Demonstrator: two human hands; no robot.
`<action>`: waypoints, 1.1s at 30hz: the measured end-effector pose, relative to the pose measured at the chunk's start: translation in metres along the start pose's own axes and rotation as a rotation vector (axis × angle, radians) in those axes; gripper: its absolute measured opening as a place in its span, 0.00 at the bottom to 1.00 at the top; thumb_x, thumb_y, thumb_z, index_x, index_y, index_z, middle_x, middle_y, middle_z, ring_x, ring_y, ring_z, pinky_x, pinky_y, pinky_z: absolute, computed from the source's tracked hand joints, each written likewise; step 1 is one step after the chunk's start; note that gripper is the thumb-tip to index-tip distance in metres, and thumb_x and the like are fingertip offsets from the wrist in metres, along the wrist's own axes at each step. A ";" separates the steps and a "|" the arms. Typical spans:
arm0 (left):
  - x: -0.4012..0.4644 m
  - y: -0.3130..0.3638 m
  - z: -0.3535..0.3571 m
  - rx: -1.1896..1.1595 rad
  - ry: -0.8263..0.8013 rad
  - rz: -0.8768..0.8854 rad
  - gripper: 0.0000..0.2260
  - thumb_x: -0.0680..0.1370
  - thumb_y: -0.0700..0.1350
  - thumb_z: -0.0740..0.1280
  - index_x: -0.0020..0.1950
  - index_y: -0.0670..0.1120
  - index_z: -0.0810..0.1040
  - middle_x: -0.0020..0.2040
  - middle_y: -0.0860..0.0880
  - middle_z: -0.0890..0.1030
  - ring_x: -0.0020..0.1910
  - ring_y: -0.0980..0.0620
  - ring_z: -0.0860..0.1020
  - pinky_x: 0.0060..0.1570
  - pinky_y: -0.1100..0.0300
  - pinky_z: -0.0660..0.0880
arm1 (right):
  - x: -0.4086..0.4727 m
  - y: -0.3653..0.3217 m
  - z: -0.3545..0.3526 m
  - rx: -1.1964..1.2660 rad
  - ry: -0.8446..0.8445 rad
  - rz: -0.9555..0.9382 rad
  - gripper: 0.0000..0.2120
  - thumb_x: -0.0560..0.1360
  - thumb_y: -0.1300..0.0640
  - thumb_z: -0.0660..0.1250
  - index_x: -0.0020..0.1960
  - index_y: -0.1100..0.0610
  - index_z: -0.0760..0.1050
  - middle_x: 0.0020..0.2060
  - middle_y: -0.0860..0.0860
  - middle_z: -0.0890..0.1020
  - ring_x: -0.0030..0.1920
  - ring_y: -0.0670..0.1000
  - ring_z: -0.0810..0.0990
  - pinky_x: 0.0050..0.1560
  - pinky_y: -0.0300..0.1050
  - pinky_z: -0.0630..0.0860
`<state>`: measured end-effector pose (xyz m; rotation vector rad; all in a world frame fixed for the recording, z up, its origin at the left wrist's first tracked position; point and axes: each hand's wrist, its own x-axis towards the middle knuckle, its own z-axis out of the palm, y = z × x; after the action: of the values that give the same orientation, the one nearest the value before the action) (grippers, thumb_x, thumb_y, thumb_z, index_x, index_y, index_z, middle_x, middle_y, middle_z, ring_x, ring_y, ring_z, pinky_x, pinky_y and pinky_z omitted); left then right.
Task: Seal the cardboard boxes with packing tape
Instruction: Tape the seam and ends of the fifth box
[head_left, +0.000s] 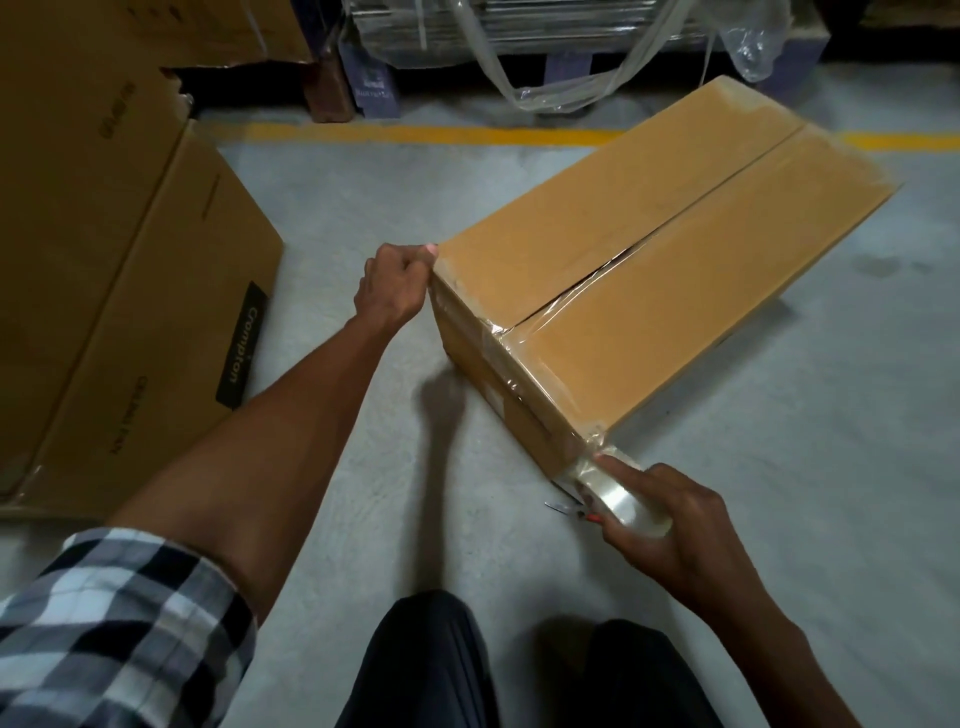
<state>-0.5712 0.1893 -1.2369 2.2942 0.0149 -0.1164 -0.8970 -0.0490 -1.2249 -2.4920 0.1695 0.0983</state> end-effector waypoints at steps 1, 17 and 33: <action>0.000 -0.002 -0.001 -0.041 -0.008 -0.005 0.20 0.76 0.67 0.59 0.45 0.55 0.83 0.49 0.47 0.85 0.51 0.43 0.84 0.55 0.41 0.81 | -0.001 -0.001 0.000 0.003 -0.012 0.018 0.26 0.70 0.31 0.68 0.68 0.31 0.73 0.53 0.44 0.78 0.50 0.43 0.77 0.46 0.45 0.79; -0.033 0.001 0.041 -0.130 -0.043 0.294 0.24 0.88 0.50 0.50 0.83 0.47 0.55 0.82 0.47 0.57 0.75 0.57 0.62 0.73 0.60 0.60 | 0.120 -0.051 0.045 -0.635 0.060 -0.332 0.39 0.79 0.60 0.64 0.83 0.60 0.47 0.83 0.57 0.52 0.82 0.57 0.51 0.79 0.63 0.53; 0.000 0.011 0.075 -0.793 0.284 -0.436 0.27 0.81 0.69 0.50 0.39 0.52 0.76 0.47 0.45 0.84 0.57 0.37 0.80 0.66 0.38 0.74 | 0.215 -0.097 0.066 -0.636 0.099 -0.174 0.29 0.84 0.46 0.40 0.83 0.53 0.49 0.83 0.54 0.53 0.82 0.62 0.46 0.76 0.74 0.38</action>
<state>-0.5764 0.1262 -1.2784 1.4668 0.6017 -0.0009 -0.6719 0.0465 -1.2441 -3.1353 -0.0519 -0.0550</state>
